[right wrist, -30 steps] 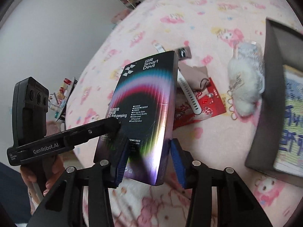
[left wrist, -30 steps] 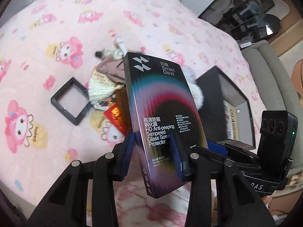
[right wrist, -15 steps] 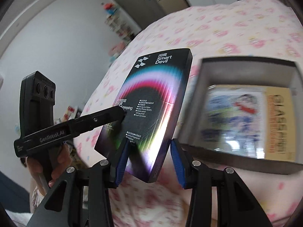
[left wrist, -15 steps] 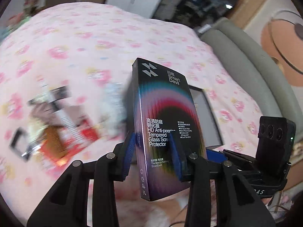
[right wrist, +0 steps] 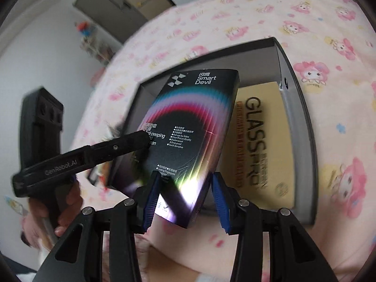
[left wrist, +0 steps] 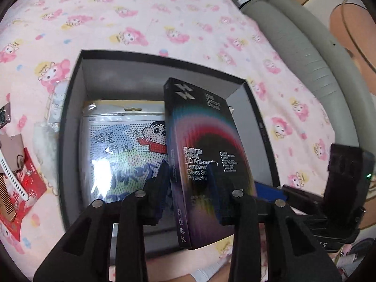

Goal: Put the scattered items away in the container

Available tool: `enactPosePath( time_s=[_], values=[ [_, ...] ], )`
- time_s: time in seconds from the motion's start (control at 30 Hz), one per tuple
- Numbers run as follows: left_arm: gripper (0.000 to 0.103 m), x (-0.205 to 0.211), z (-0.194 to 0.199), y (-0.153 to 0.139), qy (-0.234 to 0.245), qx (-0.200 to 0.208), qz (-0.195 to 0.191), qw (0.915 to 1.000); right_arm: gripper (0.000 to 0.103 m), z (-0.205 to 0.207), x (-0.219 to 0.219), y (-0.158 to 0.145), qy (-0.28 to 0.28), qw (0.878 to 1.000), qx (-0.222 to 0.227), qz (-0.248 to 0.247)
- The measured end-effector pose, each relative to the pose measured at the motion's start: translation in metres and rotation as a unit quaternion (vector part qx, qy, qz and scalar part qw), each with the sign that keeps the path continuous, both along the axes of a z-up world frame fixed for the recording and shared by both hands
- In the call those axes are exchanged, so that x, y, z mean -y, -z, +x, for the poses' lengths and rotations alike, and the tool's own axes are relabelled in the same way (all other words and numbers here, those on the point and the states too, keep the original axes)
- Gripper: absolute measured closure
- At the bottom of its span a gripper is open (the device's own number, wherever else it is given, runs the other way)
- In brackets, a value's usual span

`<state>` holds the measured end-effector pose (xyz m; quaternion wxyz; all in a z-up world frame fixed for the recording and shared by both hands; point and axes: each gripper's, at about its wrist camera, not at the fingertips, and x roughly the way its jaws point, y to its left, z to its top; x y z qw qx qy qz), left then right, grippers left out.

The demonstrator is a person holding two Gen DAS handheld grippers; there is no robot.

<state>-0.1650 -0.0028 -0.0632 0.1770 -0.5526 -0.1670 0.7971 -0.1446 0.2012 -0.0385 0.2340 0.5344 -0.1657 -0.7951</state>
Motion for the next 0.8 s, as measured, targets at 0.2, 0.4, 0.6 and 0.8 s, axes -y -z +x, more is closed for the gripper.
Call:
enactPosePath(
  time_s=[0.2, 0.4, 0.6, 0.8],
  values=[
    [0.067, -0.007, -0.017, 0.024, -0.007, 0.032, -0.012, 0.9994, 0.063, -0.03, 0.006, 0.005, -0.013, 0.998, -0.007, 0.061],
    [0.067, -0.016, -0.017, 0.048, -0.003, 0.064, -0.046, 0.9969, 0.063, -0.04, 0.012, 0.034, -0.016, 0.997, 0.018, 0.073],
    [0.068, -0.021, -0.013, 0.053, -0.005, 0.074, -0.058, 0.9956, 0.063, -0.044, 0.015, 0.052, -0.015, 0.995, 0.046, 0.09],
    [0.066, -0.028, -0.014, 0.05, 0.005, 0.084, -0.074, 0.9937, 0.063, -0.04, 0.019, 0.056, -0.014, 0.994, 0.043, 0.101]
  ],
)
